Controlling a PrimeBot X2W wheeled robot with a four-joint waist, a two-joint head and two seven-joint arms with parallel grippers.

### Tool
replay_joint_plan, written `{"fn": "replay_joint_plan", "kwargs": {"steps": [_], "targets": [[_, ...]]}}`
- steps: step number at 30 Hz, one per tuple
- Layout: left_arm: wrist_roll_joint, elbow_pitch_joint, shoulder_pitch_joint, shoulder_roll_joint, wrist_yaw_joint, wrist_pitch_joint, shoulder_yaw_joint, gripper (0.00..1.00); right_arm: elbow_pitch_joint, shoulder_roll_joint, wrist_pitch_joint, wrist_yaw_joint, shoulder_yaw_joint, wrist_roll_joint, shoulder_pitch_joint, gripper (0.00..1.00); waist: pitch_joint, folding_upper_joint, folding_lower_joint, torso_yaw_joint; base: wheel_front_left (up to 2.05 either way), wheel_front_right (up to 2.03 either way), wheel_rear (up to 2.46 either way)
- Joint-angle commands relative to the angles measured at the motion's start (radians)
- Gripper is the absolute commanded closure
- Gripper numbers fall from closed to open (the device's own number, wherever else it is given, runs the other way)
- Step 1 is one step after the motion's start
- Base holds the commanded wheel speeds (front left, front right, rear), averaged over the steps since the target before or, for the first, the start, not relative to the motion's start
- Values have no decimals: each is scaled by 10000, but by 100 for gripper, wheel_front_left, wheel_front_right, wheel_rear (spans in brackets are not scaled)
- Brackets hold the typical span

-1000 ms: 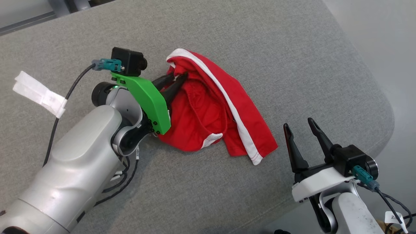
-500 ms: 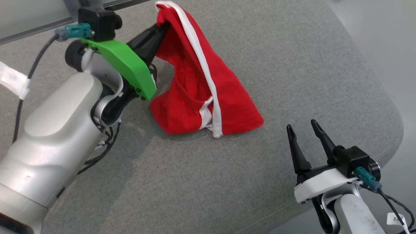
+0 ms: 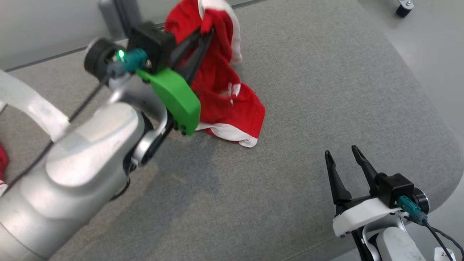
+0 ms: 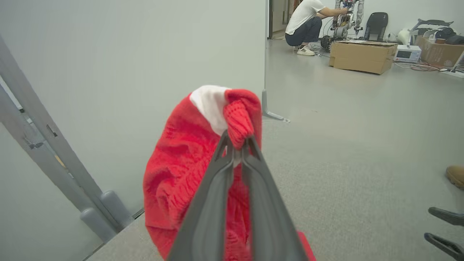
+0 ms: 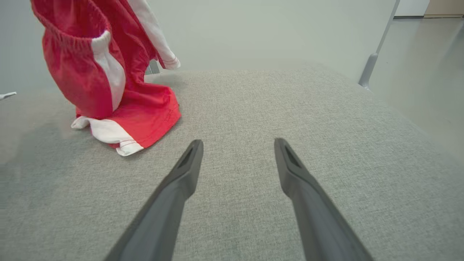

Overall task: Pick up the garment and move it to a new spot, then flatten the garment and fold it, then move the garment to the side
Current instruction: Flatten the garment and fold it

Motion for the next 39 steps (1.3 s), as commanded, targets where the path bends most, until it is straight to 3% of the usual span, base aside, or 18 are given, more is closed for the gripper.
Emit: {"fn": "replay_joint_plan", "kwargs": {"steps": [1,12,15,19,23,24,25,27,29,31,34,39], "targets": [[182,-324,676,262,291,59,-296,100,9,-9,-33,-14,-10,28,183,0,-145,-1,0,176,0,0,0],[406,-2081,4478,2052,2297,-217,-1465,100,75,-9,-33,-13,-154,-231,550,0,-259,-1,0,727,0,0,0],[346,-2108,5348,2272,2679,-540,-1623,100,88,-9,-33,-14,-171,-338,590,0,-306,-1,0,959,0,0,0],[423,-1941,6160,2163,3048,-1287,-1656,100,81,-11,-33,-13,-223,-434,550,0,-350,-1,0,1335,0,0,0],[807,-1502,6529,1784,2915,-2298,-1640,100,115,-11,-33,-14,-211,-549,553,0,-391,-1,0,1743,0,0,0],[947,-1347,6588,1648,2849,-2453,-1563,87,113,-11,-33,-14,-204,-551,546,0,-399,-1,0,1835,0,0,0],[1085,-1166,6668,1522,2785,-2554,-1445,66,114,-12,-33,-14,-205,-588,537,0,-400,-1,0,1926,0,0,0],[1273,-843,6845,1275,2502,-2639,-1263,69,119,-12,-33,-14,-237,-639,516,0,-416,-1,0,2091,0,0,0],[1587,-734,6972,995,2208,-2663,-797,55,115,-12,-33,-14,-290,-693,506,0,-430,-1,0,2247,0,0,0],[1805,-681,7328,759,1806,-2649,-320,51,131,-12,-33,-14,-320,-744,503,0,-451,-1,0,2378,0,0,0],[2144,-514,7817,403,1167,-2644,410,1,157,-14,-33,-13,-344,-807,514,0,-536,-1,0,2511,0,0,0],[1931,-38,8743,-110,224,-2646,1448,0,191,-14,-32,-14,-324,-866,604,0,-728,-1,0,2582,0,0,0]]}}
